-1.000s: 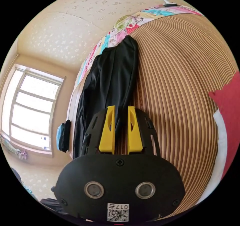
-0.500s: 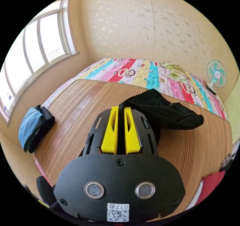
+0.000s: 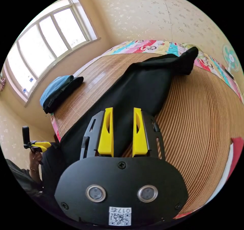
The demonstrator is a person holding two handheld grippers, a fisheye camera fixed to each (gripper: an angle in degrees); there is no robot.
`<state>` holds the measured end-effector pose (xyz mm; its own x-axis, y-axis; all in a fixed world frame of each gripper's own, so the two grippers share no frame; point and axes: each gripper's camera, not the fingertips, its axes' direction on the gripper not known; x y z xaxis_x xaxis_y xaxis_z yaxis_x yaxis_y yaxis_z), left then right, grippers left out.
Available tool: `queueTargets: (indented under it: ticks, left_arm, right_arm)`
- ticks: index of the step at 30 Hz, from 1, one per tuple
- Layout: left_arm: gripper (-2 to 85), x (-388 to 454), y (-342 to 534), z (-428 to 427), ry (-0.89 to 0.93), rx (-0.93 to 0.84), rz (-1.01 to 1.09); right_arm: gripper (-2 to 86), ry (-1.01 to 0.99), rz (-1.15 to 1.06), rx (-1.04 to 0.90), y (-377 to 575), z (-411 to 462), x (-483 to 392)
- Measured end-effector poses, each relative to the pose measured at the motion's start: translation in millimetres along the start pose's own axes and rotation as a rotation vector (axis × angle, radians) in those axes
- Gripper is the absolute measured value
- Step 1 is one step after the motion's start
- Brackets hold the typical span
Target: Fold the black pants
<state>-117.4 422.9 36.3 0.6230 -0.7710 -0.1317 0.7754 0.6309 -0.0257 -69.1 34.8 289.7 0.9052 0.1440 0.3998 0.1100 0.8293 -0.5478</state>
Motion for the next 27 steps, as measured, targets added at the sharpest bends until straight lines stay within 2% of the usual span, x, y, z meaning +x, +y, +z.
queueTargets:
  ticks: [3,5,8,10,14,16,19,22,27]
  left_arm:
    - [11.4,15.0,-40.0,46.0,-0.055,-0.078,0.075]
    - [9.6,22.2,-52.8,78.9,-0.094,-0.186,0.069]
    - [5.7,42.9,-47.0,92.0,-0.173,-0.229,0.061]
    - [5.2,52.9,-35.0,98.4,-0.117,-0.292,0.061]
    - [4.9,56.8,10.2,120.0,0.118,-0.425,-0.008]
    - [5.2,52.8,26.5,123.2,0.135,-0.419,-0.063]
    - [7.0,59.3,33.7,106.3,0.132,-0.282,-0.077]
    - [11.2,83.2,13.6,82.8,0.151,-0.157,0.005]
    - [14.6,113.4,-51.6,85.7,0.005,-0.058,0.145]
  right_arm:
    - [12.5,-0.091,0.113,-0.052,56.8,-6.9,10.1]
    - [10.2,-0.177,0.075,-0.070,80.0,-16.5,-2.6]
    - [5.1,-0.181,0.014,-0.165,94.5,-35.3,-13.3]
    - [4.4,-0.203,0.002,-0.171,103.8,-63.0,-7.5]
    - [4.4,-0.318,0.048,-0.250,133.4,-104.2,25.4]
    - [5.1,-0.296,0.079,-0.285,144.1,-108.9,41.4]
    - [8.2,-0.327,0.156,-0.211,150.1,-129.9,68.8]
    - [10.8,-0.384,0.204,-0.100,142.6,-148.8,91.4]
    - [12.7,-0.405,0.241,-0.073,119.6,-141.2,116.5]
